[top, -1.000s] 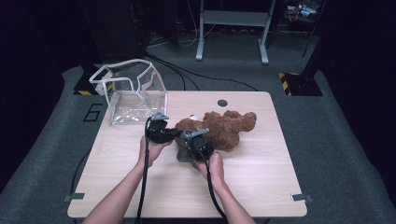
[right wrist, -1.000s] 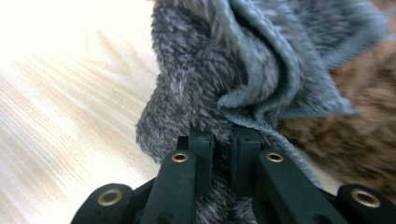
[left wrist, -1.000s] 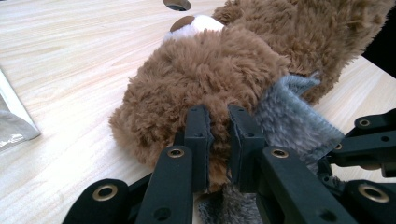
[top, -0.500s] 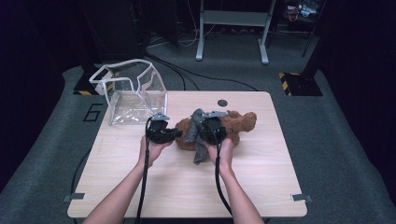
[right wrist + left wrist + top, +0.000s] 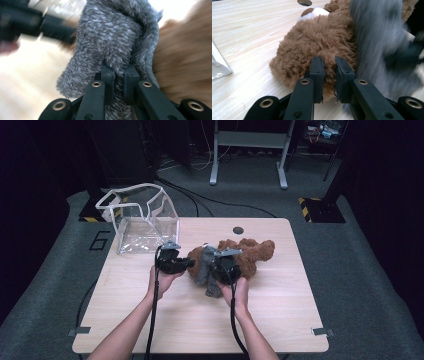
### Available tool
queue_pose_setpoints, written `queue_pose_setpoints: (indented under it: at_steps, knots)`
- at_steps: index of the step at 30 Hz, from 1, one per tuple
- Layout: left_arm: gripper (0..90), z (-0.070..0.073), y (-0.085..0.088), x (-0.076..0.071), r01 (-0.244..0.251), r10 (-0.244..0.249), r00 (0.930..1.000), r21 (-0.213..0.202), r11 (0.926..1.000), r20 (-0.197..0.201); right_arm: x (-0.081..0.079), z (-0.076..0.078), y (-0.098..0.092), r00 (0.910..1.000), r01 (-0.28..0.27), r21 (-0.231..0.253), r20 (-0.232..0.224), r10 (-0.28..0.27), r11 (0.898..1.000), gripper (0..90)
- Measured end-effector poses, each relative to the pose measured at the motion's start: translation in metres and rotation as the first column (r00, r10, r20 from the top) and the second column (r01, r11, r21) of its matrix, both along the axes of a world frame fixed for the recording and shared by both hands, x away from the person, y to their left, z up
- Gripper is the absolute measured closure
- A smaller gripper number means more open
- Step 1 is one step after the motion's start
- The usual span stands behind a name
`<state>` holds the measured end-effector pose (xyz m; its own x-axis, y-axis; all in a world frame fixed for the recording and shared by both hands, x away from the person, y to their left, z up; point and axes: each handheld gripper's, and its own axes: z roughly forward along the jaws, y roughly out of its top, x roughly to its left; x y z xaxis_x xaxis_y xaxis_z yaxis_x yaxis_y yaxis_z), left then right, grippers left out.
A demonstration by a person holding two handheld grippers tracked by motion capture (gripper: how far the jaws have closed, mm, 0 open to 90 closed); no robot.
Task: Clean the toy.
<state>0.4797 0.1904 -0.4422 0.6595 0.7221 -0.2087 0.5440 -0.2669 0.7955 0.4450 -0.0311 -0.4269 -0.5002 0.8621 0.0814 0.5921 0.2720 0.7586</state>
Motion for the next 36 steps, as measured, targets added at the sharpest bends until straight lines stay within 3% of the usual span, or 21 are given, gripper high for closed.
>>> queue_pose_setpoints:
  at_steps: [3,4,6,8,12,16,19,21,24,27,32,34,36]
  knots:
    - [77.1,0.001,-0.001,0.000,-0.008,0.008,1.0000,-0.008,0.9999,0.006,0.012,0.012,-0.011,0.9980,0.061,0.030,0.011,-0.062,0.998,82.2]
    - [71.2,0.001,-0.001,0.000,-0.008,0.008,1.0000,-0.010,0.9999,0.003,0.016,0.014,-0.012,0.9980,0.062,0.030,0.007,-0.062,0.998,82.2]
    - [68.4,0.003,0.001,-0.001,-0.004,0.004,1.0000,0.002,1.0000,0.005,0.020,0.015,-0.008,0.9976,0.068,0.016,0.002,-0.069,0.998,82.2]
    - [71.3,0.003,0.002,-0.003,0.003,-0.004,1.0000,0.012,0.9999,0.009,0.021,0.013,-0.006,0.9978,0.065,-0.003,0.010,-0.065,0.998,82.2]
    - [79.7,0.003,0.002,-0.003,0.005,-0.005,0.9999,0.022,0.9998,0.009,0.020,0.011,-0.001,0.9983,0.057,0.008,0.006,-0.057,0.998,82.2]
    - [82.1,0.002,0.001,-0.002,0.001,-0.001,1.0000,0.008,1.0000,0.009,0.012,0.011,0.014,0.9999,0.008,-0.008,0.010,-0.008,1.000,82.2]
    - [82.3,0.001,0.001,-0.002,0.000,0.000,1.0000,0.003,1.0000,0.009,0.007,0.003,0.024,0.9993,-0.038,-0.030,-0.003,0.038,0.999,82.2]
    - [82.3,0.001,0.002,-0.002,0.002,-0.002,1.0000,0.003,1.0000,0.009,0.004,-0.004,0.028,0.9977,-0.062,-0.016,-0.027,0.062,0.998,82.3]
    - [82.3,0.000,0.002,-0.002,0.000,0.000,1.0000,-0.002,1.0000,0.010,-0.002,-0.023,0.036,0.9930,-0.102,-0.051,-0.066,0.099,0.994,82.3]
    - [82.3,0.000,0.003,-0.003,0.004,-0.004,1.0000,-0.006,1.0000,0.009,-0.006,-0.034,0.034,0.9926,-0.097,-0.054,-0.079,0.092,0.994,82.3]
    - [82.2,0.000,0.002,-0.003,0.005,-0.005,0.9999,-0.002,1.0000,0.015,-0.006,-0.005,0.008,0.9997,-0.026,-0.012,0.003,0.026,1.000,82.3]
    - [82.2,0.000,0.002,-0.002,0.007,-0.007,0.9999,-0.003,1.0000,0.013,0.000,0.010,-0.002,0.9990,0.009,0.002,0.043,-0.009,1.000,82.3]
    - [82.2,0.001,0.001,-0.002,0.001,-0.001,0.9999,-0.001,1.0000,0.015,0.009,0.020,-0.007,0.9984,0.031,0.015,0.047,-0.031,0.999,82.3]
